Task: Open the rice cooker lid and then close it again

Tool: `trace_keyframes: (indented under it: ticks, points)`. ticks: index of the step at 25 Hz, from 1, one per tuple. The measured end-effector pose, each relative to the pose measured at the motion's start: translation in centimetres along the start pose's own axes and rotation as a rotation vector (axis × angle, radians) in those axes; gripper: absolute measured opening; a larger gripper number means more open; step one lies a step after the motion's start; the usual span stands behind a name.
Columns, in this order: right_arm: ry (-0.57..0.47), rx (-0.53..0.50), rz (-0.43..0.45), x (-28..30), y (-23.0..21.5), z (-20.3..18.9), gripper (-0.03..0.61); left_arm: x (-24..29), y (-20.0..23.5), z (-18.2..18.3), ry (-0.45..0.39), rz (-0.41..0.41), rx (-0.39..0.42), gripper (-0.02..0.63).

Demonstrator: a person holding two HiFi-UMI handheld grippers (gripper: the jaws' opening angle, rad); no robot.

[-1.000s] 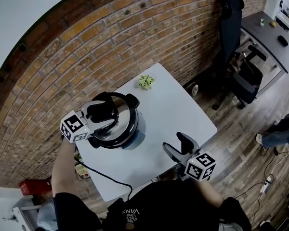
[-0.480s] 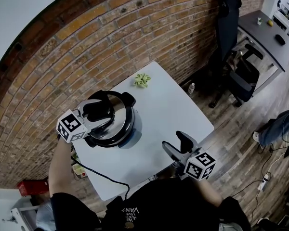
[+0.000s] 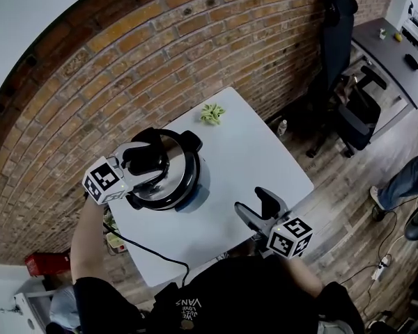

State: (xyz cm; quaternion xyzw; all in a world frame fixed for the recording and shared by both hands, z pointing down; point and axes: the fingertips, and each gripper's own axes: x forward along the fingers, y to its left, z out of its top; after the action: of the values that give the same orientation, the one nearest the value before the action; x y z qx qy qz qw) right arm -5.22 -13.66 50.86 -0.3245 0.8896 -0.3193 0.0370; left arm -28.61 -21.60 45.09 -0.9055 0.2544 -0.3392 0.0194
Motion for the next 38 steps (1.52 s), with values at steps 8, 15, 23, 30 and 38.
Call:
trace_keyframes:
  ticks: [8, 15, 23, 30, 38]
  points:
    - [0.016, -0.002, 0.033, 1.7, 1.0, -0.2, 0.333, 1.0, -0.5, -0.9, 0.019, -0.120, 0.057, 0.279]
    - [0.013, 0.008, 0.004, 1.1, -0.3, -0.1, 0.333, 1.0, -0.3, -0.6, -0.054, -0.097, -0.036, 0.282]
    - [0.028, 0.006, 0.041, 2.0, 0.2, 0.0, 0.333, 1.1, 0.0, -0.8, -0.038, -0.021, -0.086, 0.284]
    - [0.058, -0.002, 0.090, 2.4, 0.5, 0.2, 0.333, 1.0, 1.1, -1.0, -0.016, 0.147, -0.202, 0.285]
    - [0.103, -0.027, 0.166, 2.3, 0.5, 0.9, 0.333, 1.0, 1.9, -1.3, -0.001, 0.327, -0.295, 0.285]
